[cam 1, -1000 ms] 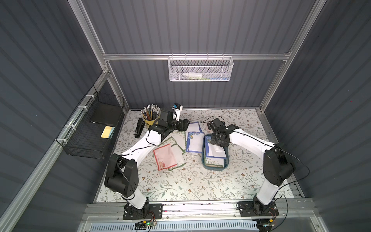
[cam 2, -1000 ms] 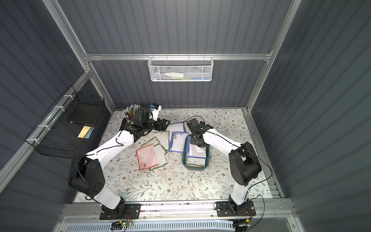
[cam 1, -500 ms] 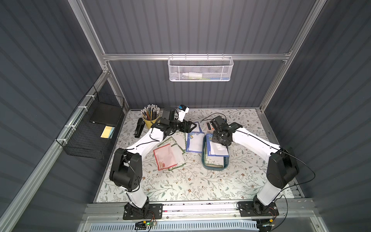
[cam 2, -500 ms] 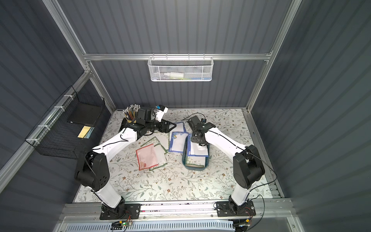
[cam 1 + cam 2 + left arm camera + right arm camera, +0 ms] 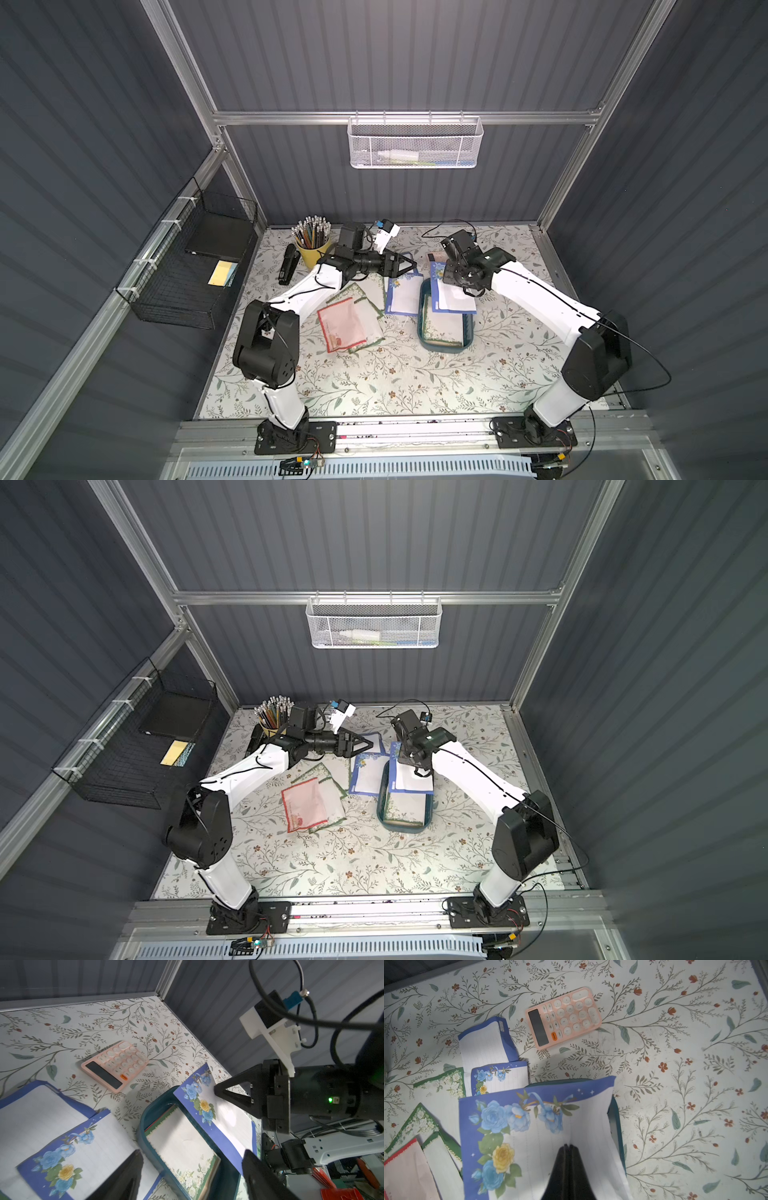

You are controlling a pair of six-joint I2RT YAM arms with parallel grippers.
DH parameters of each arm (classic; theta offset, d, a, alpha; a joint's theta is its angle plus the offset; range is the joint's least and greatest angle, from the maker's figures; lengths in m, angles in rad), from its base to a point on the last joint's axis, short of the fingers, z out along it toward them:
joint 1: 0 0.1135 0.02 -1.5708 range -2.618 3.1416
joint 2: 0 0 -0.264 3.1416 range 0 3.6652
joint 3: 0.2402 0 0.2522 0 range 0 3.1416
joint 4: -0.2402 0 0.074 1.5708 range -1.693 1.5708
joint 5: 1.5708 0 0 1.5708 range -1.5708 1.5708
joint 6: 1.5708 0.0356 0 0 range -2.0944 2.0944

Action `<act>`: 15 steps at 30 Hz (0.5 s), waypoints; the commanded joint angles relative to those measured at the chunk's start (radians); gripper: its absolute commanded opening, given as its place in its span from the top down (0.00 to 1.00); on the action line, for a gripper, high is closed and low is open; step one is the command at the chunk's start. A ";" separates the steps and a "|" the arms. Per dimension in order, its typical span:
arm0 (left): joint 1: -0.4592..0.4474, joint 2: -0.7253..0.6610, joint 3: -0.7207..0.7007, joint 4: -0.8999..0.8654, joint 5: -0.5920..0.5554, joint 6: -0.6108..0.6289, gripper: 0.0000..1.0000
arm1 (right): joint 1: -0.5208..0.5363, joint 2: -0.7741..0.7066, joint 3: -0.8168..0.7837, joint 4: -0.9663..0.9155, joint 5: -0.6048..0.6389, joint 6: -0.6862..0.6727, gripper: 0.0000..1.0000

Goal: Take out the stationery paper from the storage box
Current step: Pick up the stationery paper from the storage box.

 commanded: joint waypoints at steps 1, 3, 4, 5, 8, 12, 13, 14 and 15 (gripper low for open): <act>0.006 0.036 0.005 0.012 0.104 -0.013 0.22 | 0.002 0.027 0.048 -0.010 0.019 -0.016 1.00; 0.005 0.045 0.011 -0.001 0.099 -0.008 0.22 | 0.001 0.043 0.066 -0.010 0.016 -0.020 1.00; 0.005 0.048 0.013 -0.005 0.101 -0.006 0.22 | 0.002 0.052 0.075 -0.011 0.015 -0.022 1.00; 0.005 0.049 0.013 -0.006 0.105 -0.006 0.22 | 0.002 0.058 0.081 -0.011 0.018 -0.022 1.00; 0.003 0.056 0.013 0.000 0.132 -0.010 0.22 | 0.001 0.081 0.102 -0.005 0.012 -0.020 1.00; -0.004 0.071 0.015 0.005 0.150 -0.020 0.22 | 0.002 0.101 0.125 0.012 -0.010 -0.019 1.00; -0.006 0.075 0.015 0.007 0.149 -0.021 0.22 | 0.002 0.107 0.131 0.017 -0.014 -0.017 1.00; -0.010 0.076 0.015 0.007 0.148 -0.022 0.22 | 0.003 0.110 0.138 0.019 -0.019 -0.017 1.00; -0.013 0.078 0.014 0.004 0.147 -0.022 0.22 | 0.003 0.113 0.145 0.020 -0.028 -0.017 1.00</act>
